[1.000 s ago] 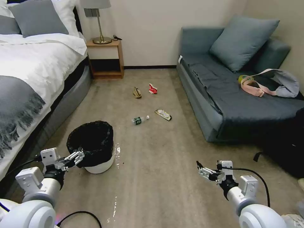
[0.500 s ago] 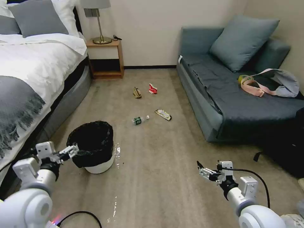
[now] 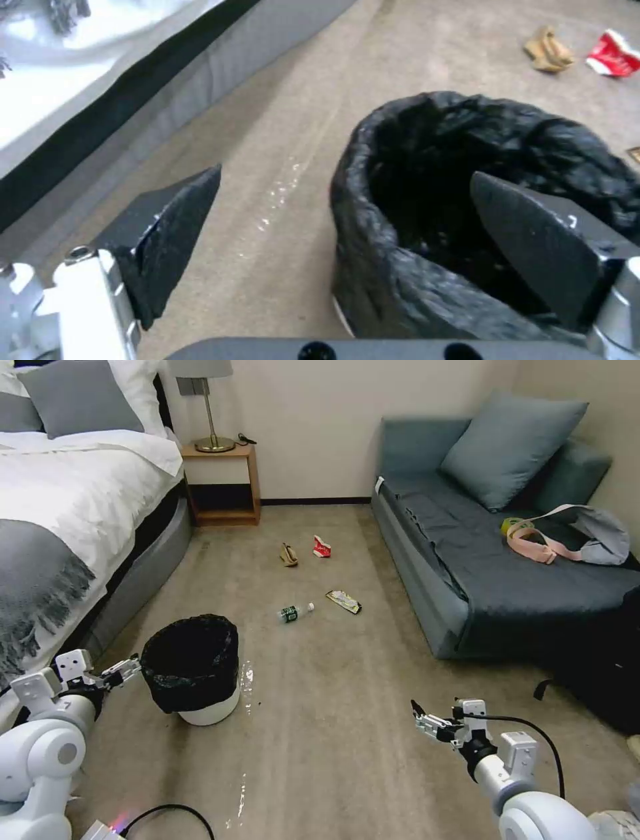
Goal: Pick up the trash bin, then pick up the garbage on the floor and place it into the trash bin.
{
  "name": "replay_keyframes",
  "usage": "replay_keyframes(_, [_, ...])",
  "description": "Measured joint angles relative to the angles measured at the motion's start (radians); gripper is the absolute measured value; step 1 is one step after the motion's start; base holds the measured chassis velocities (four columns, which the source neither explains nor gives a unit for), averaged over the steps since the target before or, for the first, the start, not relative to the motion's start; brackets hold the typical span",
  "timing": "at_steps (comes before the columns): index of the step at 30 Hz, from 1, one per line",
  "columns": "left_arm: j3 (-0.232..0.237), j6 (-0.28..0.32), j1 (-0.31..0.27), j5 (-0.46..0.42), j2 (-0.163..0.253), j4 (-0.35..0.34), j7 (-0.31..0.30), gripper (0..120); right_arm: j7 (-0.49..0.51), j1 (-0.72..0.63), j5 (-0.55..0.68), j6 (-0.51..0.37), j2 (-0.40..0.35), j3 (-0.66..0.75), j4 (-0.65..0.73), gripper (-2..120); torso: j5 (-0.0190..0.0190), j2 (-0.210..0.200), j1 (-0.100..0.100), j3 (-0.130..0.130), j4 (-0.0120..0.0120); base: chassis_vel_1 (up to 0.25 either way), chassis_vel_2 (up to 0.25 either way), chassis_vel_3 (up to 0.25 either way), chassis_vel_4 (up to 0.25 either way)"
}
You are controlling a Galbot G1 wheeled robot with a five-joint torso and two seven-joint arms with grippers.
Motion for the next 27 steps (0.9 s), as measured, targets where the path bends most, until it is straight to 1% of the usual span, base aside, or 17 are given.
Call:
replay_keyframes(2, [0.000,0.000,-0.005,0.000,0.003,0.009,0.001,100,0.000,0.002,-0.002,0.000,0.000,-0.003,-0.002,100,0.0000,0.000,0.000,0.000,0.0000,0.000,0.000,0.000,0.000])
replay_keyframes(5, [0.013,-0.001,-0.057,0.004,0.017,0.057,0.007,100,-0.001,0.008,-0.011,0.001,0.002,-0.010,-0.014,100,0.0001,0.000,0.000,0.000,0.0000,0.000,0.000,0.000,0.000])
replay_keyframes(6, [0.013,-0.001,-0.057,0.004,0.017,0.057,0.007,100,-0.001,0.008,-0.011,0.001,0.002,-0.010,-0.014,100,0.0001,0.000,0.000,0.000,0.0000,0.000,0.000,0.000,0.000])
replay_keyframes(10, [0.036,-0.003,-0.124,0.007,0.029,0.127,0.013,100,-0.001,0.019,-0.012,0.002,0.008,-0.012,-0.023,100,0.0001,0.000,0.000,0.000,0.0000,0.000,0.000,0.000,0.000])
replay_keyframes(11, [0.036,-0.003,-0.124,0.007,0.029,0.127,0.013,100,-0.001,0.019,-0.012,0.002,0.008,-0.012,-0.023,100,0.0001,0.000,0.000,0.000,0.0000,0.000,0.000,0.000,0.000])
replay_keyframes(13, [0.045,-0.003,-0.150,0.008,0.033,0.161,0.016,100,-0.001,0.024,-0.015,0.003,0.011,-0.014,-0.028,100,0.0000,0.000,0.000,0.000,0.0000,0.000,0.000,0.000,0.000])
replay_keyframes(15, [0.059,-0.003,-0.183,0.013,0.038,0.209,0.020,100,-0.001,0.031,-0.022,0.003,0.016,-0.020,-0.036,100,0.0002,0.000,0.000,0.000,0.0000,0.000,0.000,0.000,0.000])
replay_keyframes(16, [0.059,-0.003,-0.183,0.013,0.038,0.209,0.020,100,-0.001,0.031,-0.022,0.003,0.016,-0.020,-0.036,100,0.0002,0.000,0.000,0.000,0.0000,0.000,0.000,0.000,0.000])
replay_keyframes(19, [0.075,-0.003,-0.216,0.022,0.041,0.263,0.026,100,-0.001,0.040,-0.029,0.003,0.023,-0.026,-0.047,100,0.0000,0.000,0.000,0.000,0.0000,0.000,0.000,0.000,0.000])
replay_keyframes(20, [0.089,-0.004,-0.243,0.026,0.044,0.306,0.029,100,-0.001,0.048,-0.033,0.003,0.026,-0.030,-0.055,100,0.0002,0.000,0.000,0.000,0.0001,0.000,0.000,0.000,0.000])
replay_keyframes(21, [0.089,-0.004,-0.243,0.026,0.044,0.306,0.029,100,-0.001,0.048,-0.033,0.003,0.026,-0.030,-0.055,100,0.0002,0.000,0.000,0.000,0.0001,0.000,0.000,0.000,0.000])
replay_keyframes(22, [0.096,-0.004,-0.254,0.027,0.045,0.321,0.029,100,-0.001,0.052,-0.035,0.003,0.028,-0.032,-0.059,100,0.0000,0.000,0.000,0.000,0.0001,0.000,0.000,0.000,0.000])
replay_keyframes(25, [0.134,-0.004,-0.318,0.042,0.047,0.390,0.031,100,-0.001,0.065,-0.039,0.003,0.034,-0.036,-0.075,100,0.0002,0.000,0.000,0.000,0.0000,0.000,0.000,0.000,0.000])
replay_keyframes(26, [0.134,-0.004,-0.318,0.042,0.047,0.390,0.031,100,-0.001,0.065,-0.039,0.003,0.034,-0.036,-0.075,100,0.0002,0.000,0.000,0.000,0.0000,0.000,0.000,0.000,0.000])
replay_keyframes(27, [0.145,-0.004,-0.334,0.047,0.045,0.405,0.032,100,-0.001,0.067,-0.040,0.002,0.034,-0.037,-0.080,100,0.0002,0.000,0.000,0.000,0.0001,0.000,0.000,0.000,0.000])
